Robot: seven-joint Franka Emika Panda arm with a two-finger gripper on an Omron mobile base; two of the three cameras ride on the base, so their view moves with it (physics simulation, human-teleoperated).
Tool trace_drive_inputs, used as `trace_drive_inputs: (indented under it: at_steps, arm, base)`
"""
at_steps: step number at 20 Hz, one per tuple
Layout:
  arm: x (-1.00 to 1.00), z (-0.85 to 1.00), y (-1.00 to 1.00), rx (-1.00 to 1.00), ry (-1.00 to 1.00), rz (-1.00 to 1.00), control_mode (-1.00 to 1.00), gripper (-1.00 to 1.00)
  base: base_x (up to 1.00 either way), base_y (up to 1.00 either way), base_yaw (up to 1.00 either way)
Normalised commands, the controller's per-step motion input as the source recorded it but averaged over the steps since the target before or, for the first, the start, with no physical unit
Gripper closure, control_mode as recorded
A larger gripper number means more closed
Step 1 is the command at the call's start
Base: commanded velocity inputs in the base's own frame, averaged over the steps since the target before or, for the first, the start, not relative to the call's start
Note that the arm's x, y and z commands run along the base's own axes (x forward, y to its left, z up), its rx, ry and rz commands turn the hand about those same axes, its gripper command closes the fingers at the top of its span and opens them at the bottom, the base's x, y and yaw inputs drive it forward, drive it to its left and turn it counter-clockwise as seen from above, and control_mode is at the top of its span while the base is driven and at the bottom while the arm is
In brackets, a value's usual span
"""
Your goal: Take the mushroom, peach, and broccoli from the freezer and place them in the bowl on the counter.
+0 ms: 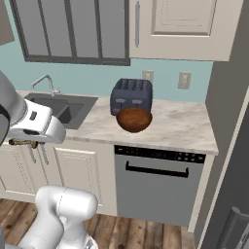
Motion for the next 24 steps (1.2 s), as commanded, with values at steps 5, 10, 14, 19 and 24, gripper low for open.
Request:
trace_drive_inputs:
  at_steps: [5, 10, 14, 19, 24]
  arm:
    - [0.00, 0.00, 0.00, 0.00, 0.00, 0.00, 1.00, 1.00]
    - [0.00, 0.00, 0.00, 0.00, 0.00, 0.00, 1.00, 1.00]
    - [0.00, 0.00, 0.00, 0.00, 0.00, 0.00, 1.00, 1.00]
    - [0.00, 0.00, 0.00, 0.00, 0.00, 0.00, 1.00, 1.00]
    - [0.00, 0.00, 0.00, 0.00, 0.00, 0.00, 1.00, 1.00]
  base:
    - [0.56, -0.14, 0.01]
    - [0.58, -0.21, 0.04]
    - [0.41, -0.38, 0.06]
    - [0.32, -0.53, 0.06]
    - [0.31, -0.53, 0.03]
